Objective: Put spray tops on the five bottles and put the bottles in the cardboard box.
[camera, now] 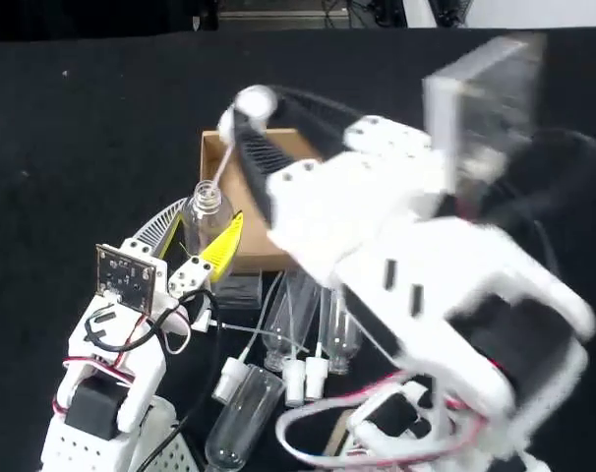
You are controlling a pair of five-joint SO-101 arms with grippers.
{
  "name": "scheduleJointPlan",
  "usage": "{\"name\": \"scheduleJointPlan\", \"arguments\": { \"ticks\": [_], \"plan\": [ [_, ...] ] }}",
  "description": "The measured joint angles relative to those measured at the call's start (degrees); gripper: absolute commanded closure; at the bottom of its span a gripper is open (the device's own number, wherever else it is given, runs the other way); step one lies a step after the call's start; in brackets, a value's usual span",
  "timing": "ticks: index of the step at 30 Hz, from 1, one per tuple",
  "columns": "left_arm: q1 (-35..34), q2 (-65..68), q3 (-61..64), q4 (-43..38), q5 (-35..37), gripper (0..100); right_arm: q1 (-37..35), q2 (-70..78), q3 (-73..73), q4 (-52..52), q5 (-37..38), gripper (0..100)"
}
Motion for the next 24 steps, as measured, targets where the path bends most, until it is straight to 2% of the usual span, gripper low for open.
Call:
{"name": "scheduleJointPlan", "arguments": {
  "ticks": [14,24],
  "plan": [
    [0.00,0.00,0.00,0.00,0.00,89,-0.79,3.34,-1.49,1.41,1.05,92.8],
    [0.09,0.00,0.00,0.00,0.00,89,-0.88,3.78,8.97,1.41,1.05,92.8]
  ]
}}
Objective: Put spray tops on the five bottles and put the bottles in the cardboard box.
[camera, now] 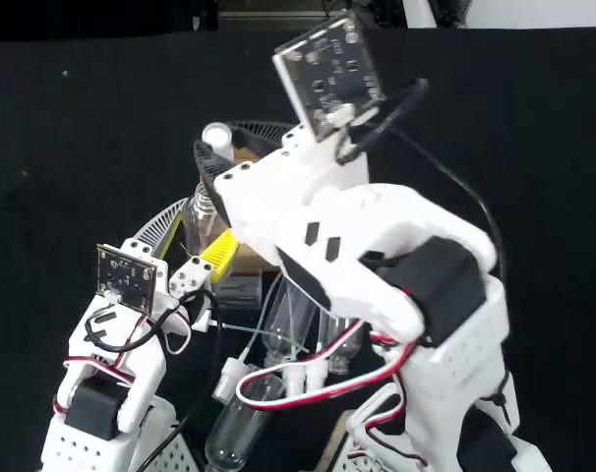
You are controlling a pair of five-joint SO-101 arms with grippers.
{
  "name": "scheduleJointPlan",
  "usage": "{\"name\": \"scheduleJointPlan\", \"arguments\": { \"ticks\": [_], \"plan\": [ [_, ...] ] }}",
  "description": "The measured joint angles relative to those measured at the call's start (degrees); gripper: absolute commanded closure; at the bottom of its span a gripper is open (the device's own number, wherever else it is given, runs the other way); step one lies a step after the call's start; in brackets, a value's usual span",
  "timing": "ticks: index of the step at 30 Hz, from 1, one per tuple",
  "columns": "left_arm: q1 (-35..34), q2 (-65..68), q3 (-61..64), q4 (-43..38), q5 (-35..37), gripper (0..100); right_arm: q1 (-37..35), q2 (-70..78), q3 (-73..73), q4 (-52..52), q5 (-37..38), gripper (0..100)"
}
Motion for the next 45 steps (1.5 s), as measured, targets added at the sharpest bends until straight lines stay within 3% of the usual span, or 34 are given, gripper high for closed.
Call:
{"name": "scheduleJointPlan", "arguments": {
  "ticks": [15,23,32,45],
  "plan": [
    [-0.09,0.00,0.00,0.00,0.00,89,-3.25,0.09,7.65,-2.81,0.09,92.7],
    [-0.09,0.00,0.00,0.00,0.00,89,-3.25,0.09,7.82,-2.81,3.87,92.3],
    [-0.09,0.00,0.00,0.00,0.00,89,-3.34,0.18,10.90,-2.90,4.04,85.3],
    [-0.09,0.00,0.00,0.00,0.00,89,-3.34,-3.16,7.47,-2.73,5.89,85.5]
  ]
}}
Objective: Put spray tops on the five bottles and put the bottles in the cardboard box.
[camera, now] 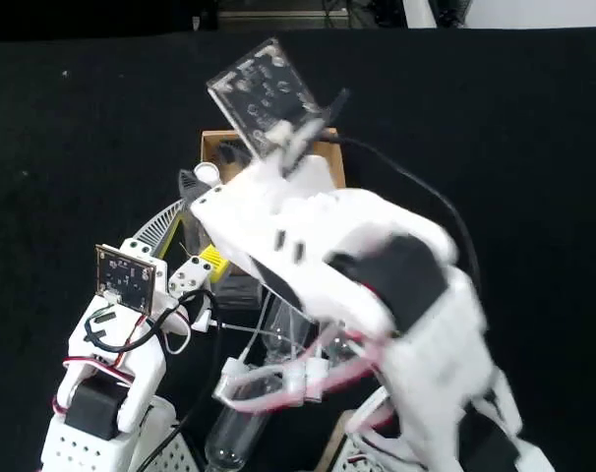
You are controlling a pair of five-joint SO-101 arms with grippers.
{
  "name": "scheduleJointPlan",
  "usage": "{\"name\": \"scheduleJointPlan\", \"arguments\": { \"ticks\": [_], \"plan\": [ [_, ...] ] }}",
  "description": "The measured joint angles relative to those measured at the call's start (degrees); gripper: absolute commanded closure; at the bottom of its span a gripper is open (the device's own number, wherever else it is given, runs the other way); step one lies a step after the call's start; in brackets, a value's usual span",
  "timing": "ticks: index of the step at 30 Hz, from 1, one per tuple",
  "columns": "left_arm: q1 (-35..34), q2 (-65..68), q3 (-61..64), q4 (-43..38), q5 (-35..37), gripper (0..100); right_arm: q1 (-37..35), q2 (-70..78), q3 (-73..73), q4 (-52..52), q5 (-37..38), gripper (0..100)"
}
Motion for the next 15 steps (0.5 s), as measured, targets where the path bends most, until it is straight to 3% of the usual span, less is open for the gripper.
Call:
{"name": "scheduleJointPlan", "arguments": {
  "ticks": [5,8,15],
  "plan": [
    [0.00,0.00,0.00,0.00,0.00,89,0.00,-6.24,-0.97,0.18,3.34,99.2],
    [0.00,0.00,0.00,0.00,0.00,89,0.00,-6.33,1.14,0.26,3.69,94.9],
    [0.00,0.00,0.00,0.00,0.00,89,-0.09,-6.24,13.98,-5.45,3.69,94.9]
  ]
}}
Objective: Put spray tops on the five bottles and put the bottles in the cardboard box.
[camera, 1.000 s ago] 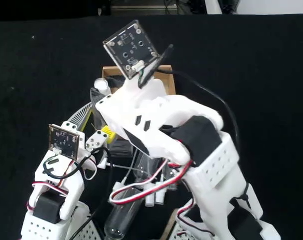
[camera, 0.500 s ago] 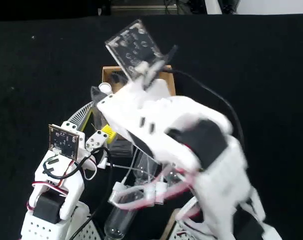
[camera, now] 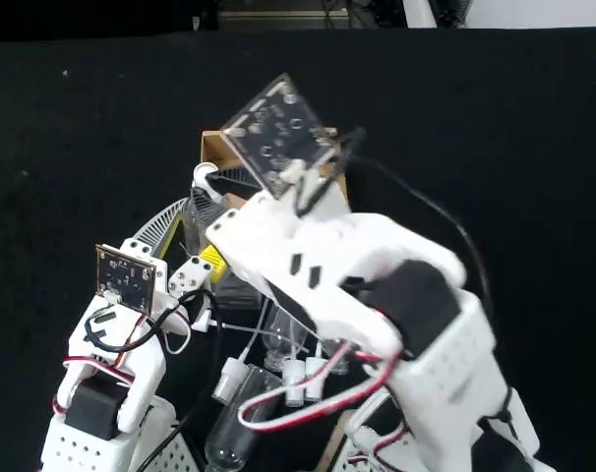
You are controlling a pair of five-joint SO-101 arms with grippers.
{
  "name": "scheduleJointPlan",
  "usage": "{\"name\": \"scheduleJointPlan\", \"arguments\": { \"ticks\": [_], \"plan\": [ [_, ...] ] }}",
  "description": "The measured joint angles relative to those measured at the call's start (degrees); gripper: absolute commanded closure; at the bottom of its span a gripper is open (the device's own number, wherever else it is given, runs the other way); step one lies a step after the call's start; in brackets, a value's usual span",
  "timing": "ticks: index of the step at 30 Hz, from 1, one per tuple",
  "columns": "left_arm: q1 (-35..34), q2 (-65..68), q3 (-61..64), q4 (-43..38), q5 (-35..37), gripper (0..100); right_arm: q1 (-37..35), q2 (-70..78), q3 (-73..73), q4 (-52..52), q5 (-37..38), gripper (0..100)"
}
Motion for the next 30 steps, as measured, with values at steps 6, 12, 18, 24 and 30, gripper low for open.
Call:
{"name": "scheduleJointPlan", "arguments": {
  "ticks": [6,12,18,24,30],
  "plan": [
    [0.00,0.00,0.00,0.00,0.00,89,0.00,0.00,0.88,-2.37,0.00,94.6],
    [0.00,0.00,0.00,0.00,0.00,89,2.99,-2.29,-2.29,-2.11,0.09,94.6],
    [0.00,0.00,0.00,0.00,0.00,89,18.37,-8.53,-4.84,2.02,0.00,94.8],
    [0.00,-0.18,1.49,-7.47,0.00,89,34.64,-14.42,9.23,1.05,0.00,94.9],
    [0.00,0.09,6.42,-20.04,0.00,89,43.16,-26.37,35.43,-12.75,-2.64,94.8]
  ]
}}
